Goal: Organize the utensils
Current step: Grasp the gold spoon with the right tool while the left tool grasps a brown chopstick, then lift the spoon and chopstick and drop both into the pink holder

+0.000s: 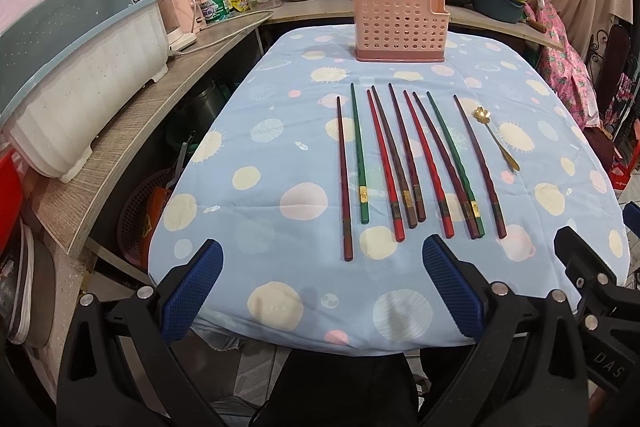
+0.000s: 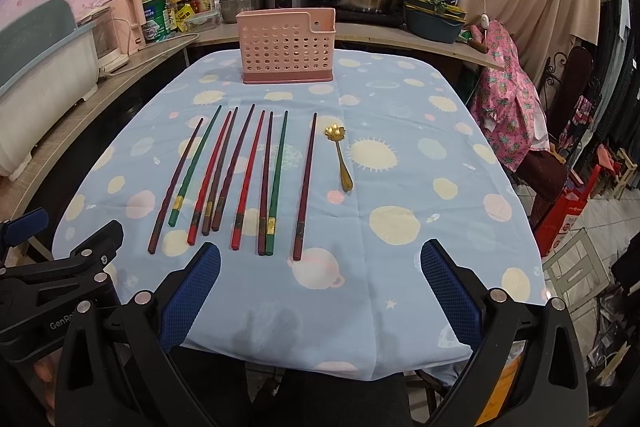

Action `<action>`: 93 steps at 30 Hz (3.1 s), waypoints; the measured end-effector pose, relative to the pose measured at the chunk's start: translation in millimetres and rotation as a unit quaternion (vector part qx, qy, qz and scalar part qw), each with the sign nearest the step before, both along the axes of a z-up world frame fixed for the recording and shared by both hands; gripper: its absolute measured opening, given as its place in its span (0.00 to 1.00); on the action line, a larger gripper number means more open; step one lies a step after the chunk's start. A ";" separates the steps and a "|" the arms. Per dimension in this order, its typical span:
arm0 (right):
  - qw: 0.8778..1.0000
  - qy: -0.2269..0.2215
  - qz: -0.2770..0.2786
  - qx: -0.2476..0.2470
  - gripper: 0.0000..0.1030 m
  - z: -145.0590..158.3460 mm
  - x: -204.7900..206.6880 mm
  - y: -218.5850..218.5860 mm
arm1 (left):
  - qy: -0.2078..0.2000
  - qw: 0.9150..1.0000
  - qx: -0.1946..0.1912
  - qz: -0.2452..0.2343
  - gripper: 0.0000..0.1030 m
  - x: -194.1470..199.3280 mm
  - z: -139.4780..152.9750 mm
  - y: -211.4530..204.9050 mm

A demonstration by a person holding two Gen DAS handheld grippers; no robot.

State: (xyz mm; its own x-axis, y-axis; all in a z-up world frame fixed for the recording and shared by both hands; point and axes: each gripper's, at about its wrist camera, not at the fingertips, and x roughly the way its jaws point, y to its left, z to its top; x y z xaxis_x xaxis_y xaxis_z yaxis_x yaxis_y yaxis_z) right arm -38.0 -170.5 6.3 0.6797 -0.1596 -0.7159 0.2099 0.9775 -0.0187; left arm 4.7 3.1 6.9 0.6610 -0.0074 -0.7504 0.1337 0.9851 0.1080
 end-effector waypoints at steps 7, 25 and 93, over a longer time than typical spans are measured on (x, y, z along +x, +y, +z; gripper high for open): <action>1.000 0.006 -0.011 0.012 0.93 -5.1 8.3 -11.8 | 0.017 0.999 -0.022 0.016 0.93 19.1 -4.2 8.0; 0.998 0.038 -0.028 0.033 0.93 -33.7 51.1 -37.4 | 0.099 0.995 -0.011 0.020 0.83 72.0 -71.5 15.1; 0.995 -0.008 -0.017 0.102 0.02 3.9 144.9 -105.8 | -0.028 0.994 -0.103 0.027 0.07 156.5 64.4 20.6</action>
